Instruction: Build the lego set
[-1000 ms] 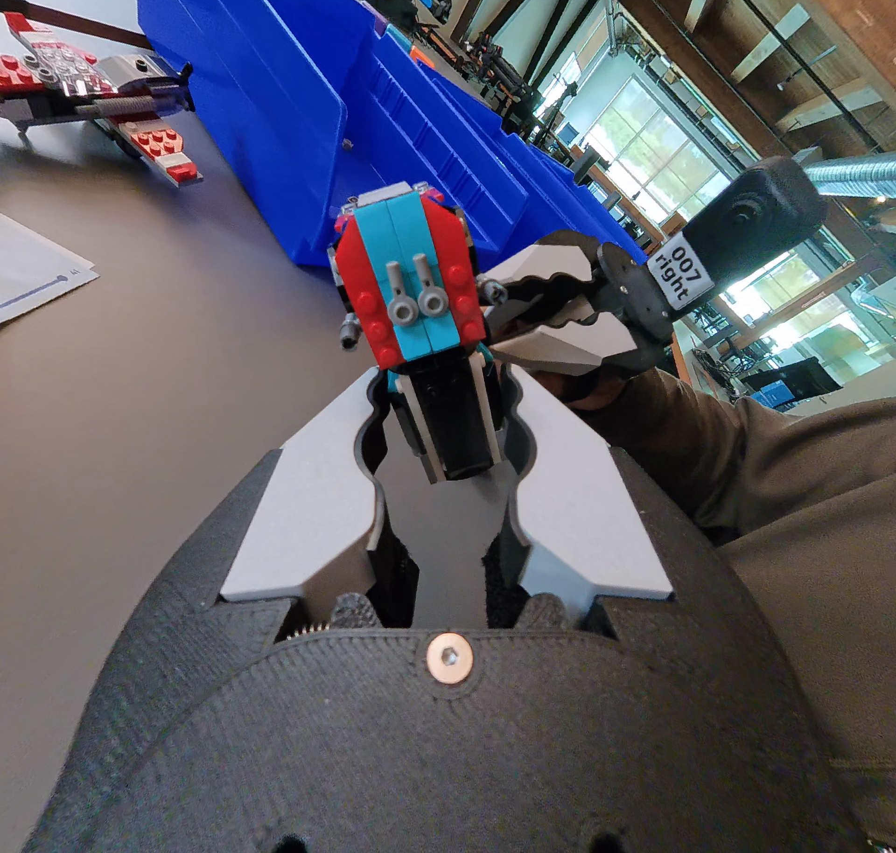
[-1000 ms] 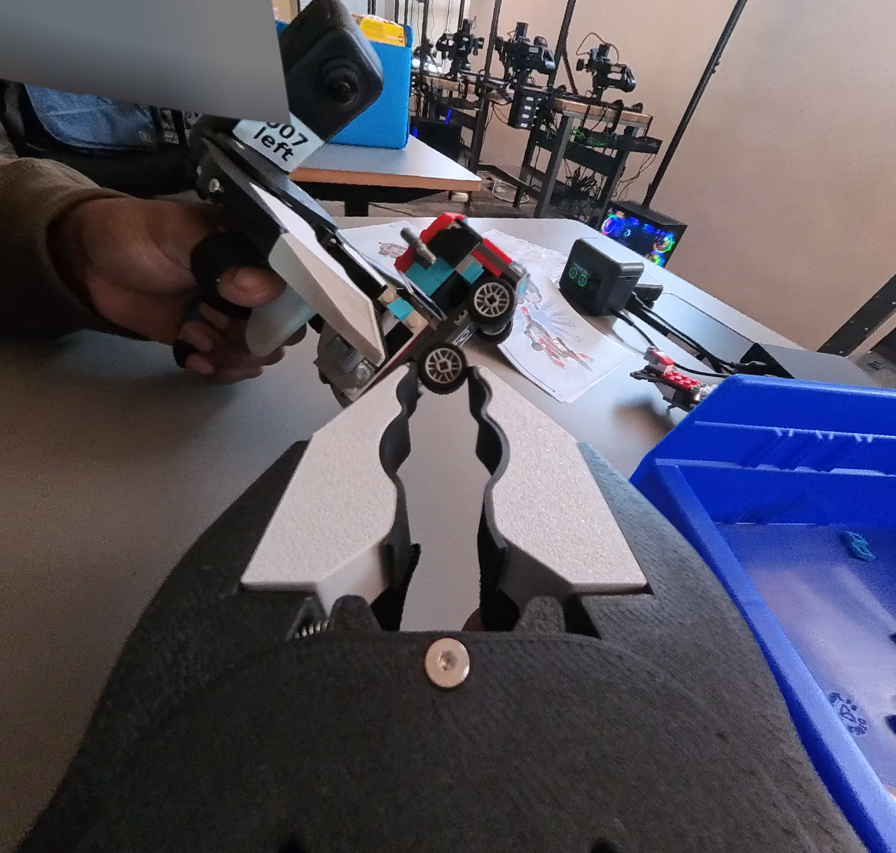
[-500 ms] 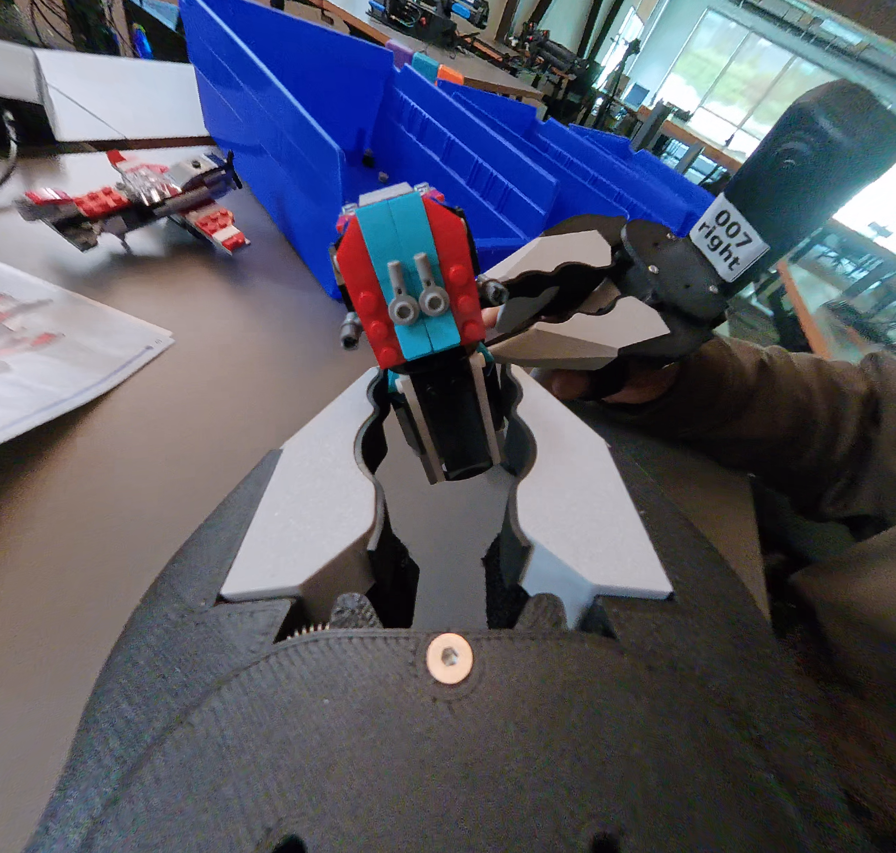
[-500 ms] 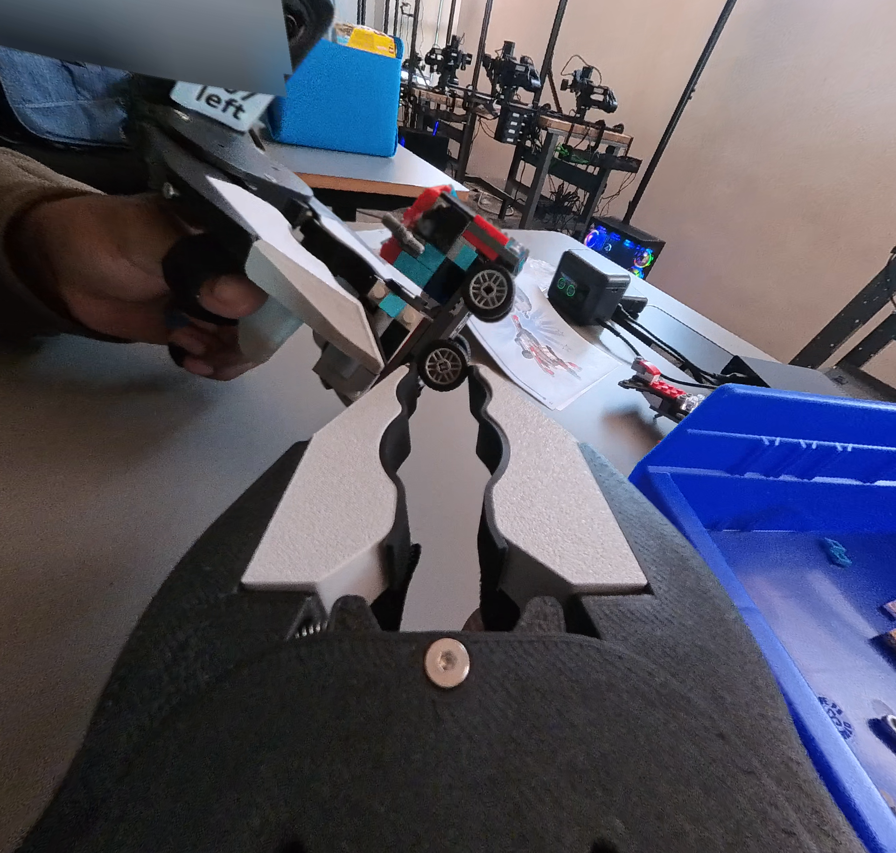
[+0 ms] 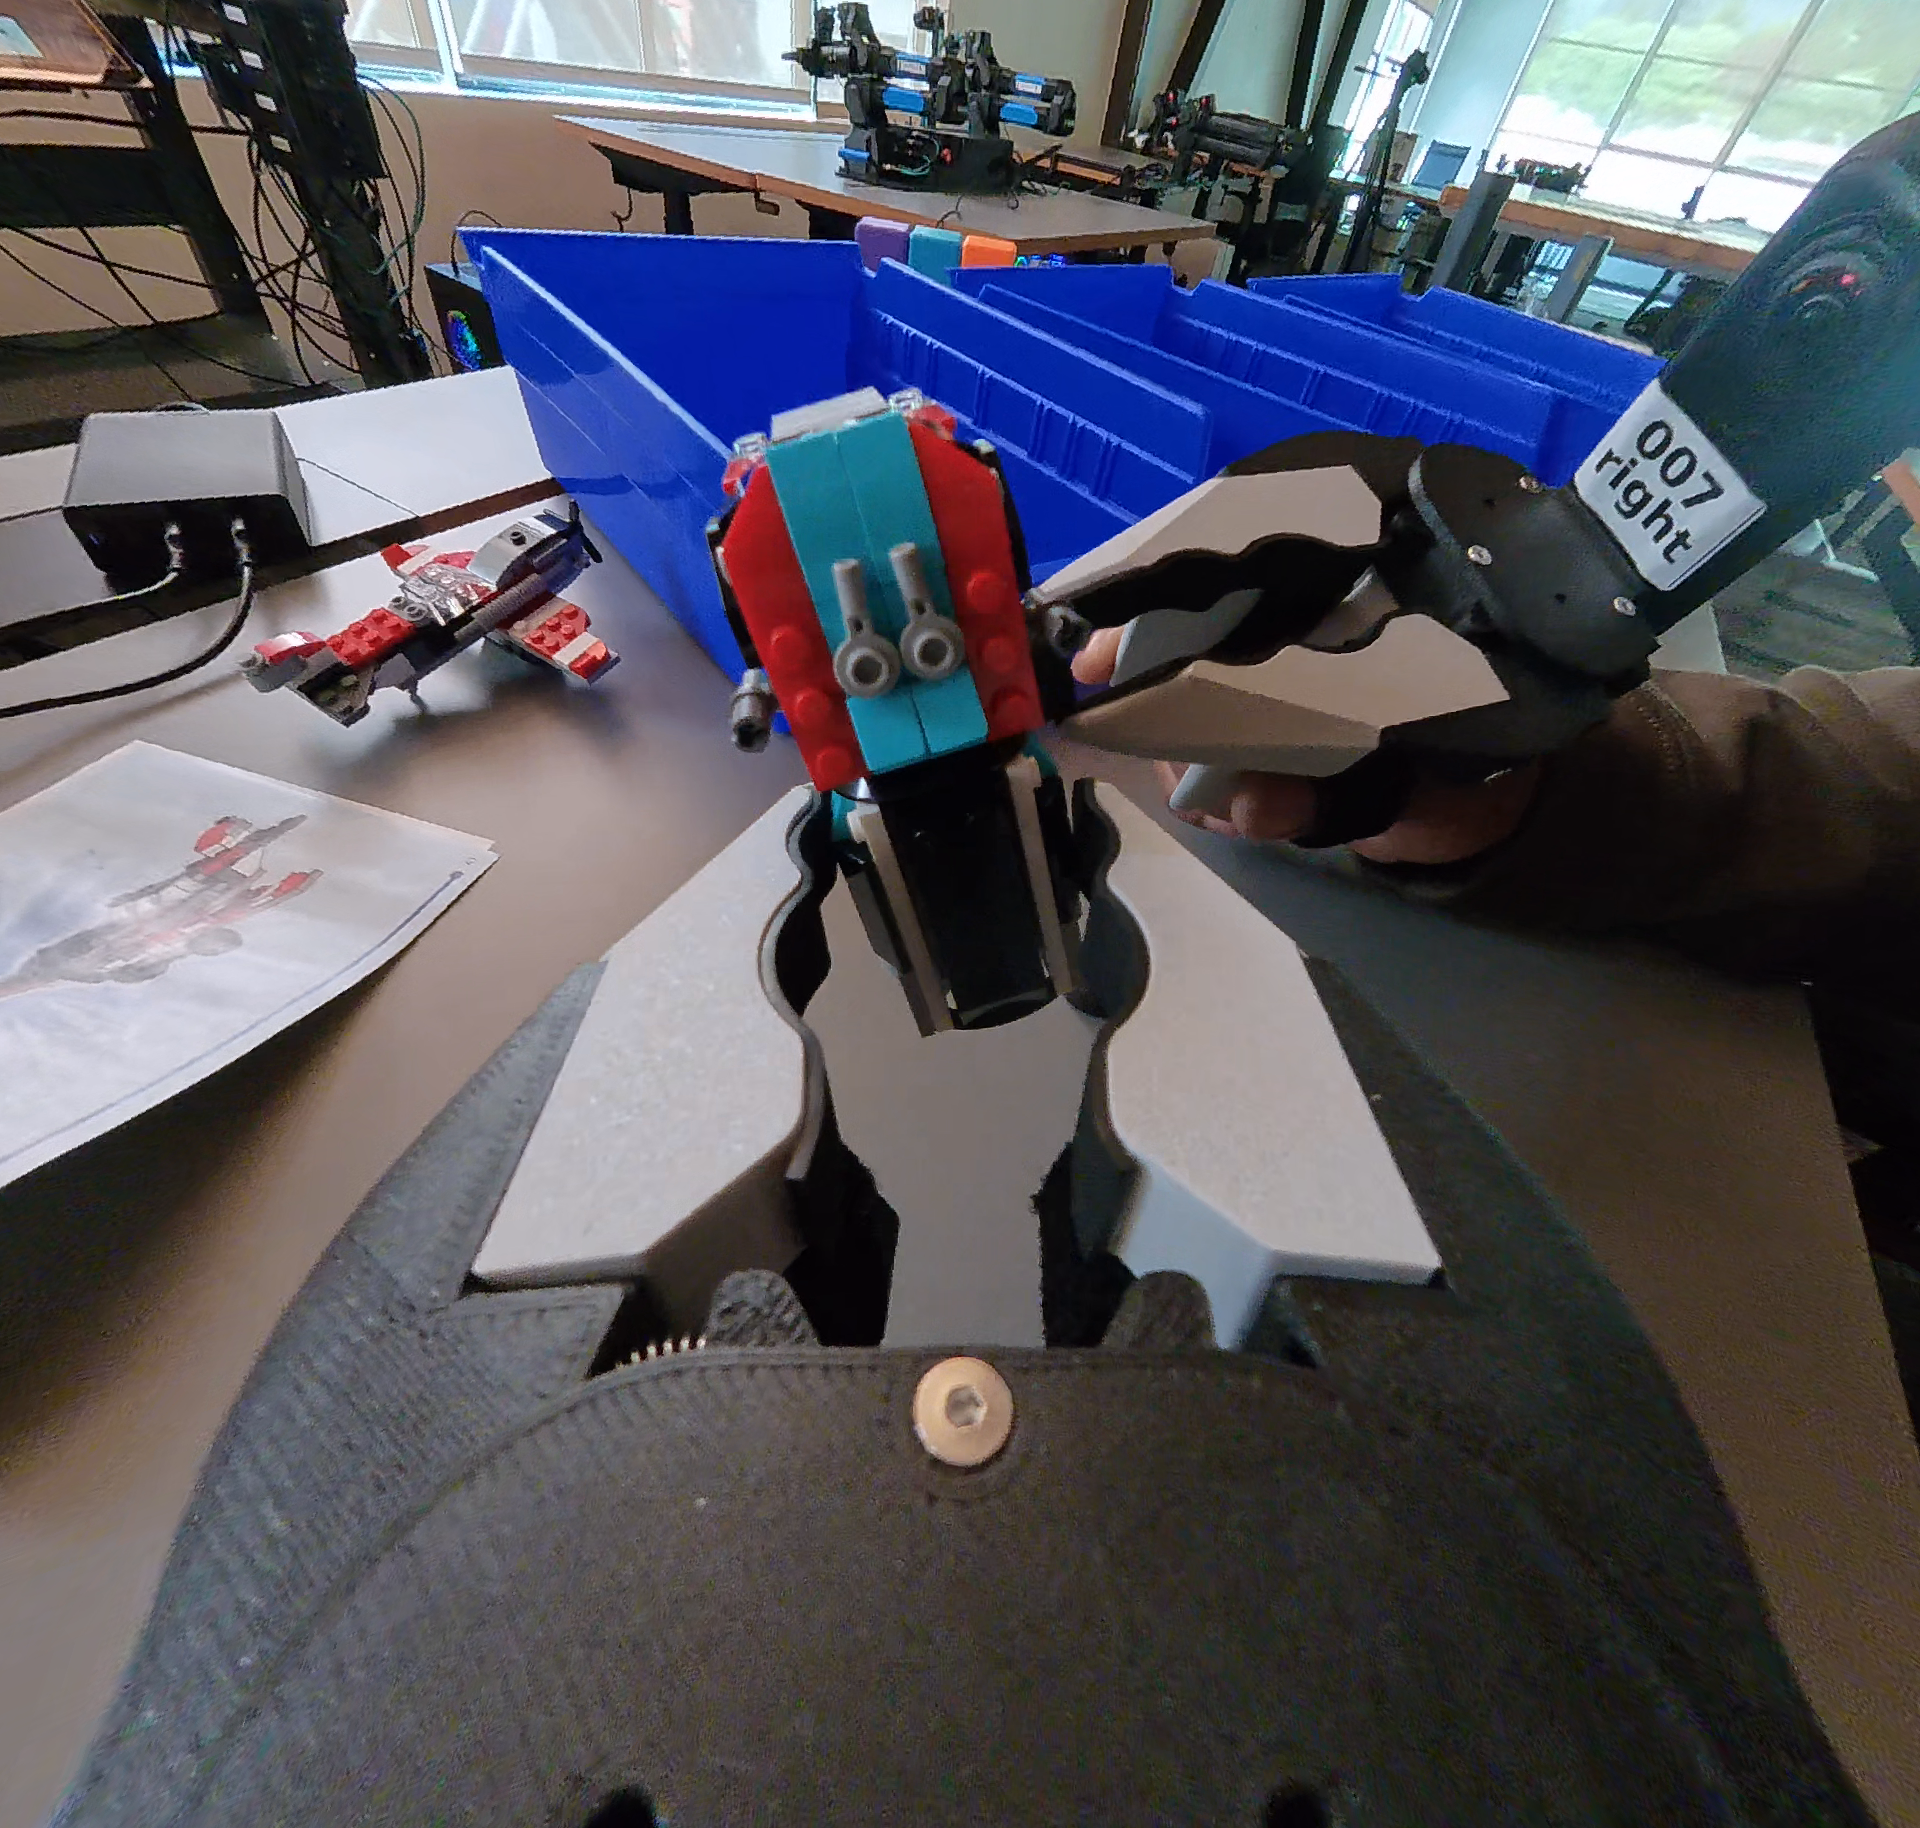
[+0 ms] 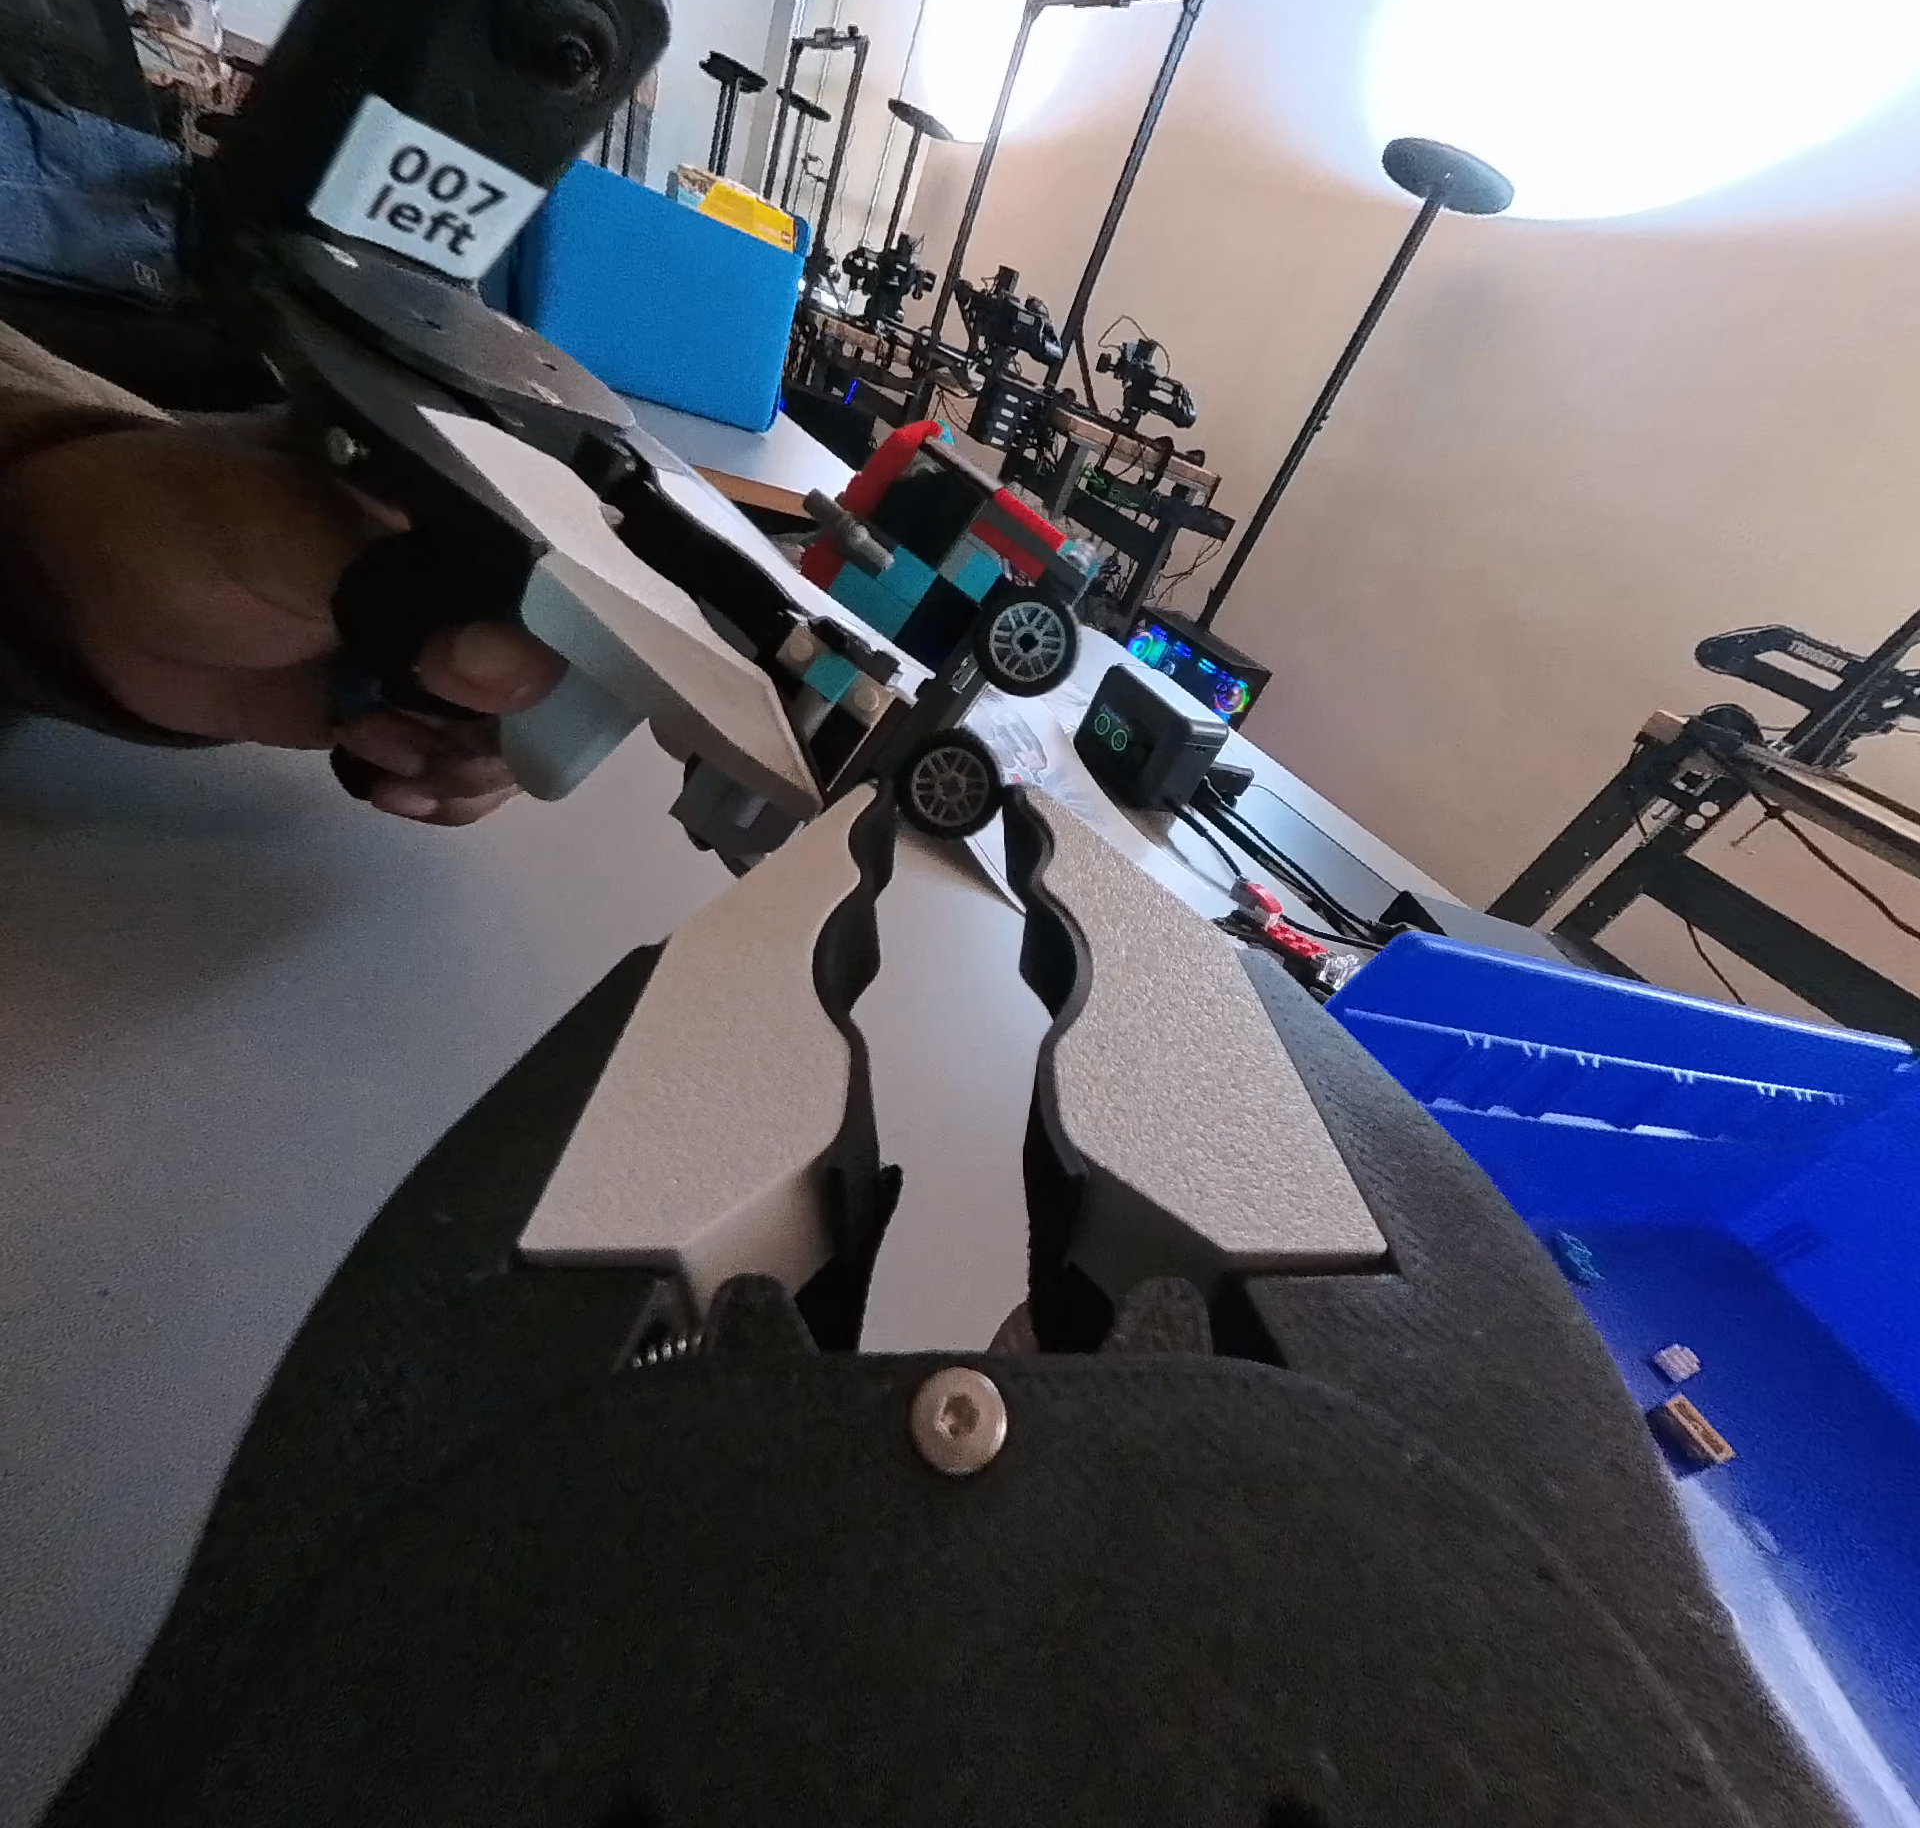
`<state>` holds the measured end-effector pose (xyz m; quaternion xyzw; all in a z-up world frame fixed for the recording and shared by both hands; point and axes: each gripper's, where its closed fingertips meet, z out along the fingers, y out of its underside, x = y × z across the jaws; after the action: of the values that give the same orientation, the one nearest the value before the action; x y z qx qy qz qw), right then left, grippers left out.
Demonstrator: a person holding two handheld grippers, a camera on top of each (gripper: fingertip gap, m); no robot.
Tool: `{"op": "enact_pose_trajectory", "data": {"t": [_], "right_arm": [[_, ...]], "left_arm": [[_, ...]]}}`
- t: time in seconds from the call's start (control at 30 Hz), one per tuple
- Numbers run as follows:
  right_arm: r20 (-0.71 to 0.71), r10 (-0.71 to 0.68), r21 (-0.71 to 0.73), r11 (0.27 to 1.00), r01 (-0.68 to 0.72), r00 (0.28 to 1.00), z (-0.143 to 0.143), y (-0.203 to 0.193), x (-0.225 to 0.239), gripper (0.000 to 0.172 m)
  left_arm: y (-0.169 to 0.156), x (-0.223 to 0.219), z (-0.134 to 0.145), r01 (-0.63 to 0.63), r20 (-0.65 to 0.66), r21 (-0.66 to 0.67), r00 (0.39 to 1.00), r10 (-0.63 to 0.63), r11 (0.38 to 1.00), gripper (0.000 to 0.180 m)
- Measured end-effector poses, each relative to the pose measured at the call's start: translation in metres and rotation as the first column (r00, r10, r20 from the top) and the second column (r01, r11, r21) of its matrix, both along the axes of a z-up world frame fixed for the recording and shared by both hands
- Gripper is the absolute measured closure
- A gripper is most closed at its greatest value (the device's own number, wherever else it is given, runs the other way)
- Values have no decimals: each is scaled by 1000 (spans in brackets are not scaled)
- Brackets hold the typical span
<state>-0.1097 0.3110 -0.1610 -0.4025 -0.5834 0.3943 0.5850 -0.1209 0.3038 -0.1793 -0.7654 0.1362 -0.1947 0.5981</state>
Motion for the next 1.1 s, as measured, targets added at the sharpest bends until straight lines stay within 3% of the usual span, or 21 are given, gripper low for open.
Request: {"op": "enact_pose_trajectory", "data": {"t": [0.43, 1.1], "right_arm": [[1, 10, 0, 1000, -10, 1000, -2, -3, -2, 150], [5, 4, 2, 1000, -4, 1000, -2, -5, -2, 150]], "left_arm": [[-2, 4, 6, -1, -41, 54, 999, 3, 999, 134], [-2, 4, 4, -33, -207, 110, 977, 55, 993, 134]]}}
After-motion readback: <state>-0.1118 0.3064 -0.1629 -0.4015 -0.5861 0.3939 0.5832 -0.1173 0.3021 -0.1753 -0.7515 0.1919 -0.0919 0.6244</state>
